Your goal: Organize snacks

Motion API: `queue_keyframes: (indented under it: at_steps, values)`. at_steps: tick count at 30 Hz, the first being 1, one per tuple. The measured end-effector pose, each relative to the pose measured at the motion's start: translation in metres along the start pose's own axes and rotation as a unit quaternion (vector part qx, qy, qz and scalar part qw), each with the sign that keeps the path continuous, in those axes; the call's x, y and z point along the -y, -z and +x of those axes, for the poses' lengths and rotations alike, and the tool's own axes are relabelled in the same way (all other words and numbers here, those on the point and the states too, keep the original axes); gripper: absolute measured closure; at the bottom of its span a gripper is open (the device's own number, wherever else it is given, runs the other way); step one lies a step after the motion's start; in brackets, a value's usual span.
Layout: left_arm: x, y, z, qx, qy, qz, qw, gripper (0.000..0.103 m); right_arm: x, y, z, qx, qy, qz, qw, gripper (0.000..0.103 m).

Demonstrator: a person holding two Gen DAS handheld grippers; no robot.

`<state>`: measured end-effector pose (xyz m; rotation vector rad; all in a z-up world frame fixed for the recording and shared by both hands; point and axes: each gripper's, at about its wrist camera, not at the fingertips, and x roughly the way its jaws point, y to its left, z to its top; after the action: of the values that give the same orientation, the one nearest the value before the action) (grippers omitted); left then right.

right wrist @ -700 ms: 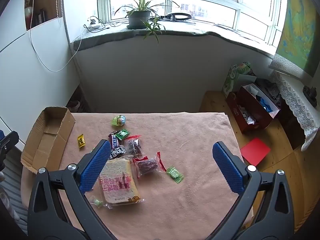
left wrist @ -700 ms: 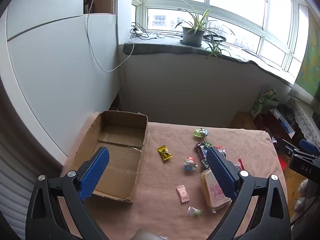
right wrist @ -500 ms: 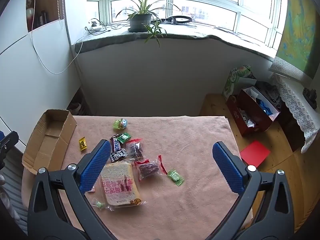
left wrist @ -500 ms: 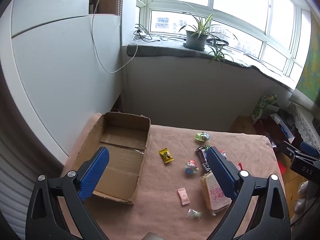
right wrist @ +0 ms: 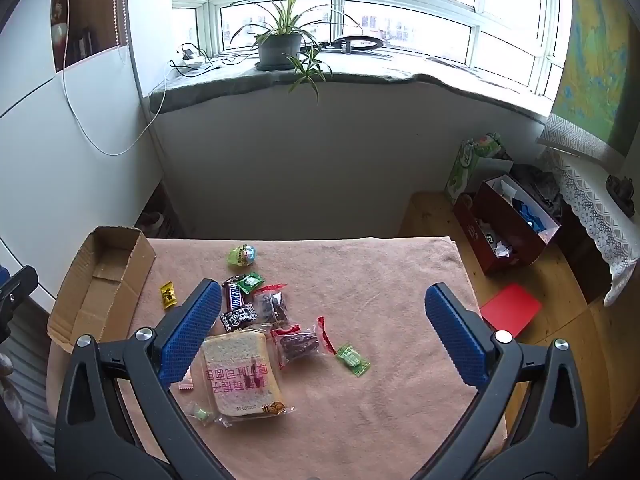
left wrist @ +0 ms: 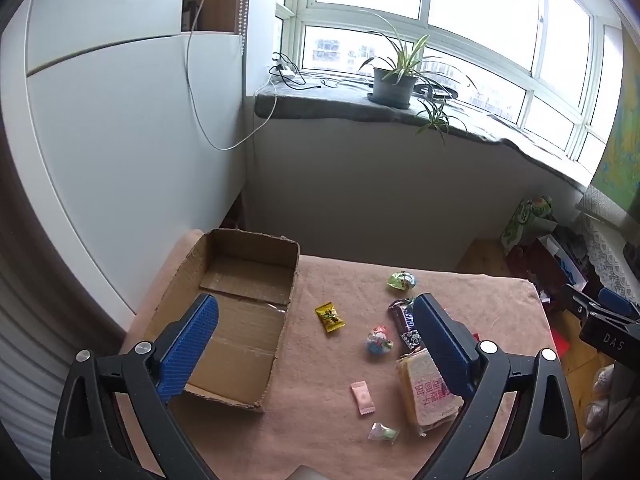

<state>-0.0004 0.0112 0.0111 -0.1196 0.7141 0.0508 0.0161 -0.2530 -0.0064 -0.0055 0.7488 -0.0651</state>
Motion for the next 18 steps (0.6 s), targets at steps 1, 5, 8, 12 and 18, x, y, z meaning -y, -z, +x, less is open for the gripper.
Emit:
queue_keyframes:
  at_steps: [1,5,8,12,18]
  values:
    - [-0.0001,-0.0002,-0.0007,0.001,0.0,0.0,1.0,0.005,0.0,0.0002,0.0002,0.0,0.0,0.0,1.0,0.0]
    - [0.0007,-0.0013,-0.0025,0.002,-0.002,0.0,1.0,0.005,-0.0003,0.0001,-0.0006,0.0,0.0,0.001,1.0,0.0]
    - [0.001,-0.0017,-0.0026,0.002,-0.003,0.0,1.0,0.005,0.0,-0.0001,-0.0004,-0.001,0.0,0.0,1.0,0.0]
    - [-0.0003,-0.0016,-0.0022,0.003,-0.002,0.0,1.0,0.005,0.0004,0.0,-0.0004,-0.002,0.0,0.002,1.0,0.0]
    - [0.0,0.001,-0.0018,0.004,-0.001,0.001,1.0,0.005,-0.0001,0.001,-0.0002,-0.002,0.0,0.002,1.0,0.0]
